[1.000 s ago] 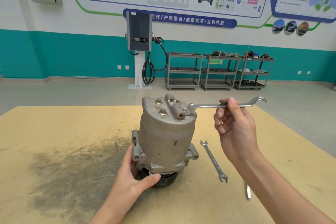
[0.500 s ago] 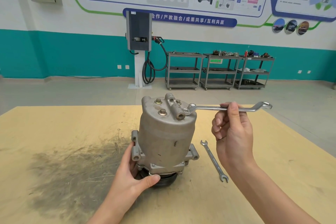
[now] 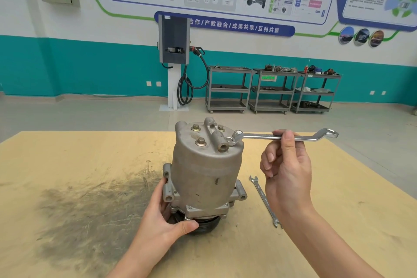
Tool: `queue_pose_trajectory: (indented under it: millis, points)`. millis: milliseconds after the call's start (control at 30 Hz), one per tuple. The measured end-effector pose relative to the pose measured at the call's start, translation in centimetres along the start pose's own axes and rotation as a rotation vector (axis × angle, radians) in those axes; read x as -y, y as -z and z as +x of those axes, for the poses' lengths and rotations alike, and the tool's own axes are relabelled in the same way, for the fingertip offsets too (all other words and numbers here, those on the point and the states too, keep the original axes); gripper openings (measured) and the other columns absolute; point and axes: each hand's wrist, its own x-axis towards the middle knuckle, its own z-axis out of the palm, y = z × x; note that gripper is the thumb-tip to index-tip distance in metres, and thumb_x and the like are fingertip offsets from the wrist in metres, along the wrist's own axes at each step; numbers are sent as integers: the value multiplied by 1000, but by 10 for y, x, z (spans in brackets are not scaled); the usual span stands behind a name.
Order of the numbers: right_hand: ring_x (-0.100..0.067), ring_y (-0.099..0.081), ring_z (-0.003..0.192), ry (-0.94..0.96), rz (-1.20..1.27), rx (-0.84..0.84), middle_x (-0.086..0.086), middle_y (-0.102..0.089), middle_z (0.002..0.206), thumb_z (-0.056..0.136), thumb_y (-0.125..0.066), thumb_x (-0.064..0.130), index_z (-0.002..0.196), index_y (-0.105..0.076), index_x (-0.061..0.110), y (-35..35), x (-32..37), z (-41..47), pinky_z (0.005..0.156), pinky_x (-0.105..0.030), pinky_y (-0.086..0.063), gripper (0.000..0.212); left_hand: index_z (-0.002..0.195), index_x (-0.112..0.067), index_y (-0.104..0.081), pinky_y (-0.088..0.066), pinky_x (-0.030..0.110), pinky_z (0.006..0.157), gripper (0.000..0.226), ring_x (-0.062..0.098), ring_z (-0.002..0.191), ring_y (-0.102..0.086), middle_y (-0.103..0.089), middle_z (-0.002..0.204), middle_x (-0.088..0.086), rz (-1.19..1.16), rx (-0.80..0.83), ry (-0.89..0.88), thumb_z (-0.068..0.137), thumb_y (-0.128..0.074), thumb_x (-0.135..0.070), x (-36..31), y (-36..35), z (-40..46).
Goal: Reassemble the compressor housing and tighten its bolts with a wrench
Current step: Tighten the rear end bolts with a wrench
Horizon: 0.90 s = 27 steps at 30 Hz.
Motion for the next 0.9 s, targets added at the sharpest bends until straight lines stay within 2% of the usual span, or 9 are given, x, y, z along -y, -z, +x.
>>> queue_pose_trajectory:
  millis: [300, 467, 567, 700, 767, 833, 900]
  points:
    - [-11, -37, 44, 13, -22, 11, 4, -46, 52, 90, -50, 37, 89, -56, 17, -4, 0, -3, 40, -18, -29, 21, 149, -37, -25, -38, 42, 113, 141, 7, 126, -56, -56, 140, -12, 6, -18, 6, 29, -99, -52, 3, 2, 0]
    - [-11, -37, 44, 3, 23, -8, 2, -47, 50, 102, -41, 21, 85, -52, 13, -4, 5, 5, 39, -18, -28, 21, 149, -36, -23, -42, 32, 108, 136, 4, 125, -56, -59, 135, -18, 15, -17, -27, 36, -97, -52, 5, -2, 0]
    - [-11, -37, 43, -39, 75, -44, 2, -46, 50, 103, -39, 19, 84, -50, 12, -5, 7, 13, 39, -18, -28, 24, 151, -30, -23, -47, 22, 102, 128, 5, 125, -56, -60, 135, -16, 15, -17, -40, 45, -95, -39, 6, -4, 2]
    - [-11, -39, 43, -69, 193, -71, 2, -46, 51, 104, -37, 20, 85, -51, 12, -4, 10, 28, 39, -19, -30, 25, 152, -26, -23, -43, 32, 108, 127, 8, 127, -56, -58, 139, -11, 17, -4, -55, 48, -94, -38, 4, -5, 3]
    - [-10, -39, 42, -109, 197, -54, 1, -46, 52, 105, -35, 21, 87, -50, 12, -6, 12, 41, 38, -19, -30, 25, 151, -28, -23, -47, 24, 102, 130, 6, 125, -57, -58, 138, -11, 5, -6, -53, 44, -96, -43, 5, -5, 2]
    - [-10, -39, 41, -181, 180, -24, 2, -46, 51, 105, -34, 21, 87, -49, 12, -7, 12, 54, 37, -18, -29, 25, 151, -28, -24, -48, 16, 96, 129, 5, 124, -58, -58, 138, -10, -13, -10, -52, 46, -96, -38, 7, -5, 3]
    - [-9, -37, 40, -258, 174, 6, 2, -45, 50, 105, -33, 20, 86, -47, 12, -7, 7, 64, 36, -17, -27, 25, 152, -26, -24, -48, 17, 96, 131, 6, 124, -57, -57, 139, -9, -17, -4, -65, 44, -98, -39, 6, -5, 3]
